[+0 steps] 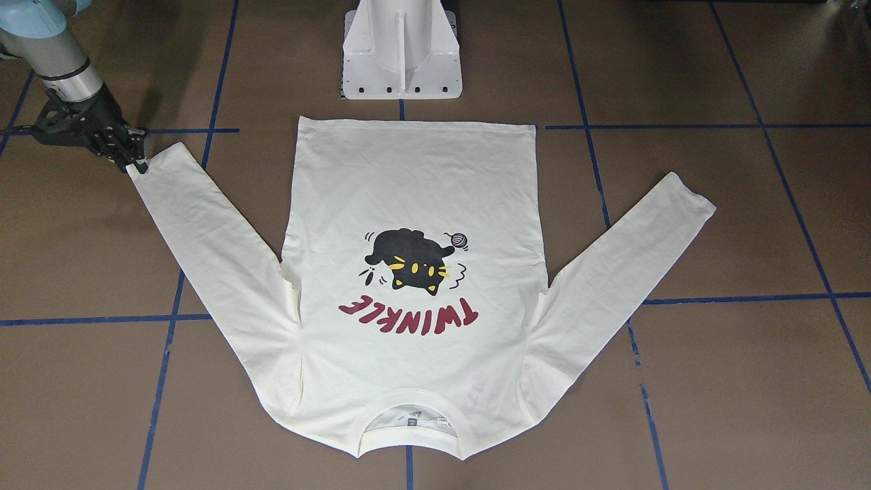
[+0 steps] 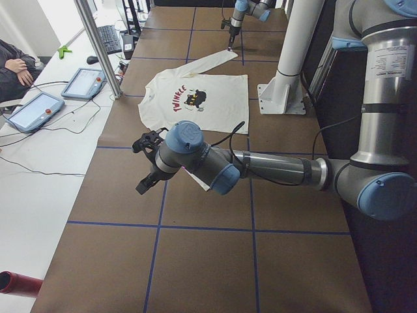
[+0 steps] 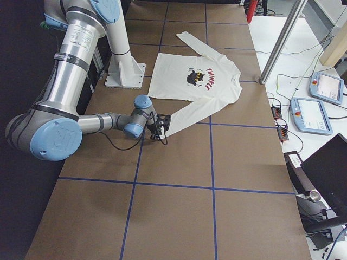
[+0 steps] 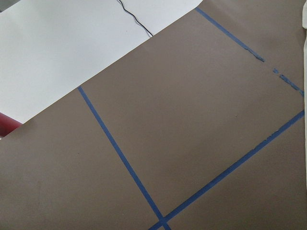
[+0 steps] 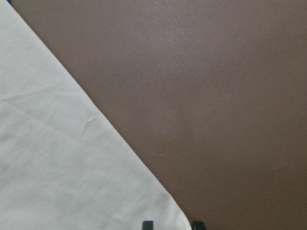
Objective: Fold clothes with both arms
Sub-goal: 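Move the right gripper to the cuff of the sleeve nearest it and grasp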
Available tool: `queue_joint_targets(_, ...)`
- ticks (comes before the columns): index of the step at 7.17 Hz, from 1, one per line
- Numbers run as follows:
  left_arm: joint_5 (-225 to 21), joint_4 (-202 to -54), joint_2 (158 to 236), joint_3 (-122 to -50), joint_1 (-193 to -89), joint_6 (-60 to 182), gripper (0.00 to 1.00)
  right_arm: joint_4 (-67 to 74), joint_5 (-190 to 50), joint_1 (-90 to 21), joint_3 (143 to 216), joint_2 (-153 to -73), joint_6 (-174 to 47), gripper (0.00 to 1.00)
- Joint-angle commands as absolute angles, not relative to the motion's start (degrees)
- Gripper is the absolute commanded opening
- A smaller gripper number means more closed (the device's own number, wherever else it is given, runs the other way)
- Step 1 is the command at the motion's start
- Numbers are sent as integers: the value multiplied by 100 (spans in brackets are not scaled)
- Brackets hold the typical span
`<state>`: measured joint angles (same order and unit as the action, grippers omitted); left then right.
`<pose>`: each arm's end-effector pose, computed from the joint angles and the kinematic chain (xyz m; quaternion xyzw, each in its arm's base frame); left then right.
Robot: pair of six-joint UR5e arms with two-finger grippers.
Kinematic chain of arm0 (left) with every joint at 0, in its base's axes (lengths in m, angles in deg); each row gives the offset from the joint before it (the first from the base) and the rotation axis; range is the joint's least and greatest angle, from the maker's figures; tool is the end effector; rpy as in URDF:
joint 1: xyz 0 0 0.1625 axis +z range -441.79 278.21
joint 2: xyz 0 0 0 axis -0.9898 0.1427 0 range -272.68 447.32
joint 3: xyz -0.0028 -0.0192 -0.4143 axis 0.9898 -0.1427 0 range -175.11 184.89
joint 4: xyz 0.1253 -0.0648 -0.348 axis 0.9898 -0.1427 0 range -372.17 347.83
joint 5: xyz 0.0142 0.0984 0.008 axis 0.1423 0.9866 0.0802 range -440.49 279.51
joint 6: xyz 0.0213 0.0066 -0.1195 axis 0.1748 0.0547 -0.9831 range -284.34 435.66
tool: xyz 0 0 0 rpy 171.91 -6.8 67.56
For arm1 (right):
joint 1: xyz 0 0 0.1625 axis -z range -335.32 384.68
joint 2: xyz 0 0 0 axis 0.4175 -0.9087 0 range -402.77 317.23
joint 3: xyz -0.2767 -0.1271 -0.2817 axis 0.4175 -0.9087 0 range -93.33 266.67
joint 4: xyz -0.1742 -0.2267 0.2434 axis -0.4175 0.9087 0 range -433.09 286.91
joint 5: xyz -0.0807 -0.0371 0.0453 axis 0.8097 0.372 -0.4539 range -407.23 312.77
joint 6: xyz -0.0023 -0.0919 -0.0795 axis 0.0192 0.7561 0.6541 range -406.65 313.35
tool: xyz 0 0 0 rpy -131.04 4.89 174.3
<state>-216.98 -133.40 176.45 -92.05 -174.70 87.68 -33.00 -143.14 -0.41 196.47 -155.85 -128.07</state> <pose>-0.0689 -0.4699 0.5462 0.3399 0.3326 0.1949 0.8578 -0.2606 -0.2553 0.5748 0.0691 -0.3920 0.1114 0.9106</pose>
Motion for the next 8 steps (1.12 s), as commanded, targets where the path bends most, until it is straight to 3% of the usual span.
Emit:
queue_joint_targets(1,-21698,-13355,17644,-9205,-17469,8771,100,-3302,-14216,-37,19662,-15580,-12848,0)
queue_joint_targets(4,-21698,-13355,17653,-9205,-17452,8762,100,-2692,-14538,-464,20379,-15432,-12831,0)
queue_joint_targets(6,-21698,-13355,17662,-9214,-17469,8753,100,-782,-14822,-1185,20383,-13743,-12743,0)
queue_joint_targets(8,-21698,-13355,17671,-9205,-17452,8753,100,1626,-14787,-1565,20051,-11347,-12734,0)
